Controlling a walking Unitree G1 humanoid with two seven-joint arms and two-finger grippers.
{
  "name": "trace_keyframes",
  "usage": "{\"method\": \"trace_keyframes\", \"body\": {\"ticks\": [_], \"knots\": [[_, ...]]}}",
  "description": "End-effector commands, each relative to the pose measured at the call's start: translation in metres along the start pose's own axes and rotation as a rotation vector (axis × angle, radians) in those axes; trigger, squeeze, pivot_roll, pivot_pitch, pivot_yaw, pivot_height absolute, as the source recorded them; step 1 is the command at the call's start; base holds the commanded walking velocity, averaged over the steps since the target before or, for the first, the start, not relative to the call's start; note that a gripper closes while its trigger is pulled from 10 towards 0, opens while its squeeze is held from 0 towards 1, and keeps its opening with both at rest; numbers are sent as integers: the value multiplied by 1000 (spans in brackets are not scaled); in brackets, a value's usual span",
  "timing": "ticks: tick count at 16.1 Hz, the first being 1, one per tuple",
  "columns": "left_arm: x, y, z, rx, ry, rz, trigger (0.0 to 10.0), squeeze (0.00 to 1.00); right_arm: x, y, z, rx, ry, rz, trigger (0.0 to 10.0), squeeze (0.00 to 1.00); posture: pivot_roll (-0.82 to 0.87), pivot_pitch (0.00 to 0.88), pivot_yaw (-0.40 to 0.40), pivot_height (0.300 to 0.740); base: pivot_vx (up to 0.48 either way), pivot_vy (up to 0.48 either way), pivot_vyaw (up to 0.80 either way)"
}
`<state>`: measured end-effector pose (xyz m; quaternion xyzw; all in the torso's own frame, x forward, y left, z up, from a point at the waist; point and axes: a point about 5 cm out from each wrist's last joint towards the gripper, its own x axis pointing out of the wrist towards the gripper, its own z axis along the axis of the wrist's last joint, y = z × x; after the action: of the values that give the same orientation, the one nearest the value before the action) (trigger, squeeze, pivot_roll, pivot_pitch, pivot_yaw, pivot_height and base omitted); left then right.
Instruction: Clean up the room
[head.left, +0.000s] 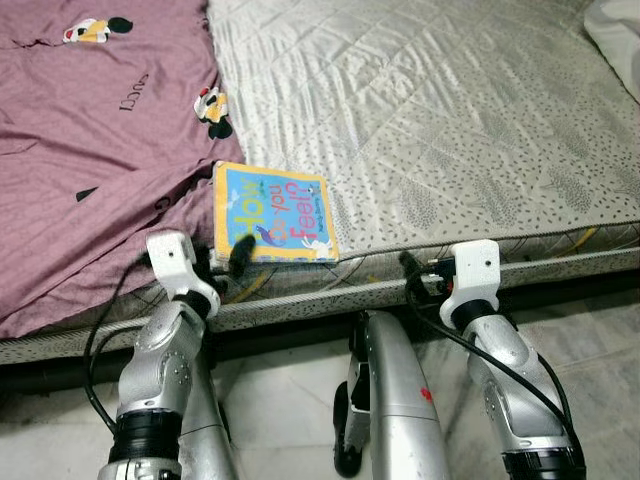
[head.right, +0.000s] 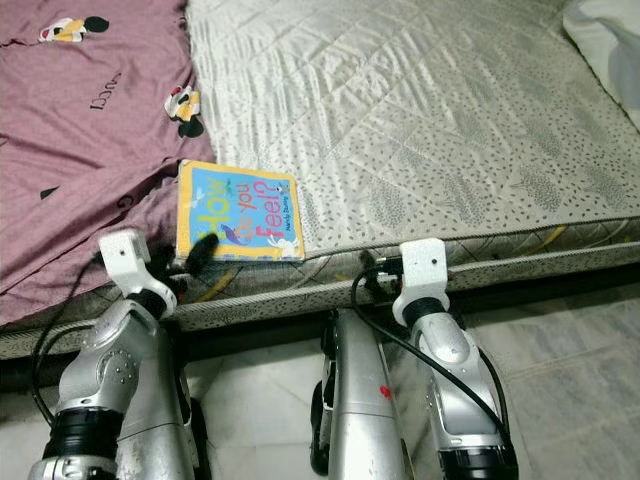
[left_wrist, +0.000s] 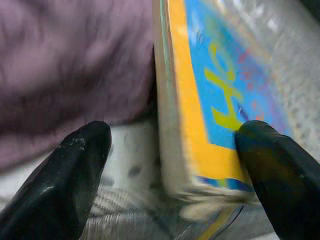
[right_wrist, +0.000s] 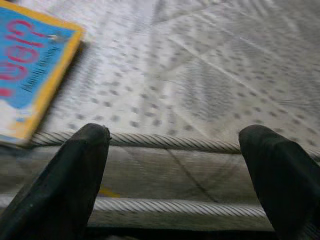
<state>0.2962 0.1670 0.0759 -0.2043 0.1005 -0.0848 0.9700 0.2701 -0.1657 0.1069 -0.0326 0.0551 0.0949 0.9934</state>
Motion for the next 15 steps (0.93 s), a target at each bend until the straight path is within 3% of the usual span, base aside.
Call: {"method": "trace_keyframes", "body": {"ticks": [1, 4, 8, 9, 10, 13, 15], "knots": [[2, 2, -4, -23, 33, -17, 10000, 0, -6, 4, 5, 31, -8, 68, 10000, 0, -38, 225, -101, 505, 0, 0, 0], [9, 1, -2, -22, 55, -76, 10000, 0, -11, 3, 6, 42, 11, 137, 10000, 0, -56, 226, -113, 505, 0, 0, 0], [24, 0, 18, -37, 2, -103, 10000, 0, -10, -12, 9, 8, 13, 101, 10000, 0, -65, 219, -115, 505, 0, 0, 0], [25, -1, 19, -43, 0, -117, 7647, 0, -9, -11, 10, 7, 14, 102, 10000, 0, -65, 219, -115, 505, 0, 0, 0], [25, -1, 18, -37, 10, -127, 0, 0, -9, -10, 10, 5, 13, 102, 10000, 0, -62, 211, -116, 505, 0, 0, 0], [26, -2, 13, -28, 53, -167, 0, 0, -9, -4, 12, 11, 9, 146, 10000, 0, -60, 201, -116, 505, 0, 0, 0], [26, 0, 11, -10, 66, -155, 0, 0, -20, 17, 13, 105, 60, 435, 10000, 0, -36, 186, -112, 505, 0, 0, 0]]}}
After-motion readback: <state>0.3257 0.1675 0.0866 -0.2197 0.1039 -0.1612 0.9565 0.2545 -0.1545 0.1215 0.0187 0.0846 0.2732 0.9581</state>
